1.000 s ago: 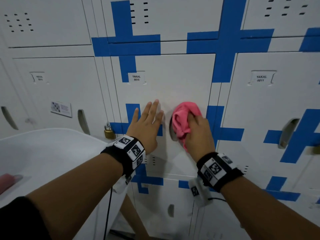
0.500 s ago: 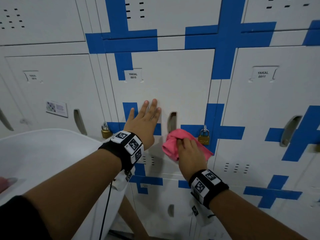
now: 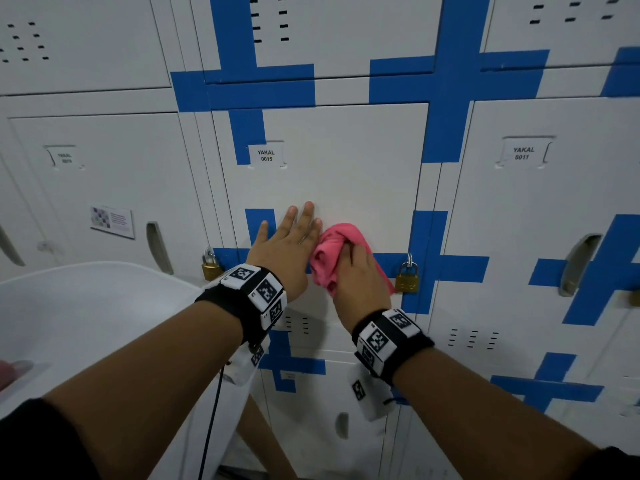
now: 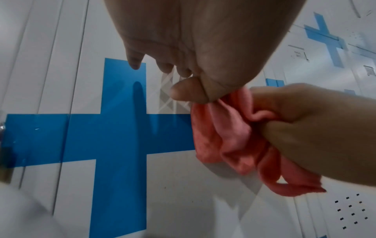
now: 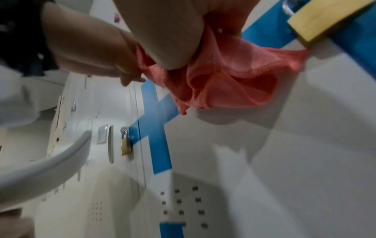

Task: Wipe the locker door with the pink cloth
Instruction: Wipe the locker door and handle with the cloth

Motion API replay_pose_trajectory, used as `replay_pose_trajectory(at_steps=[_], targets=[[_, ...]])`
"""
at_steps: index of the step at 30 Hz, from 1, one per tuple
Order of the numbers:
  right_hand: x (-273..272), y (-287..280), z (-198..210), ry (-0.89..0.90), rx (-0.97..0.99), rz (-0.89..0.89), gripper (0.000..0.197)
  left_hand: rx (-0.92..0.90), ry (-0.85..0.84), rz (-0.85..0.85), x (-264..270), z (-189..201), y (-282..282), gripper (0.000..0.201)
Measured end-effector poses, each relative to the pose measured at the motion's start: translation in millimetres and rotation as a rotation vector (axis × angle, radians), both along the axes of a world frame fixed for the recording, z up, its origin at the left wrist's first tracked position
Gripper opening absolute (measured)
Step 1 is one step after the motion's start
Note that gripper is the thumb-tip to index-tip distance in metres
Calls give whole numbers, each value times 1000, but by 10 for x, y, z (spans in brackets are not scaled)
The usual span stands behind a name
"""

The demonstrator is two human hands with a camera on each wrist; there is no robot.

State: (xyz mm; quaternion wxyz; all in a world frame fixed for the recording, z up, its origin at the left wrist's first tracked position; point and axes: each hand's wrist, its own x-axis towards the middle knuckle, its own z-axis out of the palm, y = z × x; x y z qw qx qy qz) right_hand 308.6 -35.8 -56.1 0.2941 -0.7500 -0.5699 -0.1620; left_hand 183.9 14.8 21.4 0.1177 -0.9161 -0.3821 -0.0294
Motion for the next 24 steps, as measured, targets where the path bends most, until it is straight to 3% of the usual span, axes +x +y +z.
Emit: replay_pose_trajectory(at_steps=[7, 16, 24], targets=[[-183, -103, -102, -155, -400, -181, 46, 8, 20, 10, -18, 3, 10, 90], [-140, -199, 65, -136, -377, -63, 22, 19, 3, -1, -26, -23, 36, 91], [-27, -443, 39, 75, -404, 82, 24, 2, 18, 0, -43, 40, 20, 93]])
